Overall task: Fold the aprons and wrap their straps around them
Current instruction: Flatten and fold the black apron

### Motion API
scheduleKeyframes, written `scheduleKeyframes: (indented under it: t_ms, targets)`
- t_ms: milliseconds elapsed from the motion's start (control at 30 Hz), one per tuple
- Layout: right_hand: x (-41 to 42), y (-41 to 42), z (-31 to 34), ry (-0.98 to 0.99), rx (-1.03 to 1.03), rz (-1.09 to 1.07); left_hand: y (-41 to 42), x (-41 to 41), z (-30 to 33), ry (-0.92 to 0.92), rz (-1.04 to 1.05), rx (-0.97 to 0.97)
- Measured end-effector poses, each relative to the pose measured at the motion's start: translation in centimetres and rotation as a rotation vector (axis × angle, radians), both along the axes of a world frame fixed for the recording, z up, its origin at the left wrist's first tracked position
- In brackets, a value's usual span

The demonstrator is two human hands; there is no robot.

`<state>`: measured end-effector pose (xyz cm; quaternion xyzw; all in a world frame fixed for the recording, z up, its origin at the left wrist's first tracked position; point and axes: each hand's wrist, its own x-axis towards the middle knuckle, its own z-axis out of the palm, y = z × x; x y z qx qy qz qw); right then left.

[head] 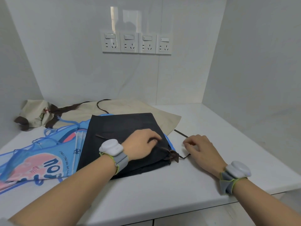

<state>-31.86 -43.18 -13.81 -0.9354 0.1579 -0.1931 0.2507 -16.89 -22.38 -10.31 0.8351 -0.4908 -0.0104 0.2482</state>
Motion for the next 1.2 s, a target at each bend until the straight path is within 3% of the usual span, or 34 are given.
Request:
scheduleKeyframes:
  t_ms: [100,300,500,567,767,867,1067,1200]
  targets:
    - [-0.4,0.8,-0.1,-0.024,-0.095,0.136,-1.3,-2.1,-0.4,0.062,-0.127,-0.007]
    - [-1.1,2.4,-1.0,-0.027,-0.209,0.219,-1.4,-2.9,-0.4,0.095,-0.102,-0.076]
    - [-0.7,4.2,1.8,-0.004,0.379,0.103,-1.3,-3.2,0.3,0.231,-0.052,-0.150]
    - [-0.4,4.4,2.4,0.049,0.455,0.062,-1.0,-3.1,0.5,0.210,-0.036,-0.153]
    - [0.4,4.7,1.9,0.209,0.306,-0.098,1.4,-2.2,-1.3,0.169,0.035,0.028]
    - [0.5,4.9,2.0,0.253,0.187,-0.125,3.0,-1.3,-1.3,0.184,0.073,0.016]
    - [0.1,4.1,3.2,0.270,0.106,-0.104,3.7,-1.6,0.3,0.155,-0.050,-0.027]
    - [-0.9,2.4,4.7,0.376,0.033,-0.113,1.9,-1.1,0.6,-0.032,0.046,0.167]
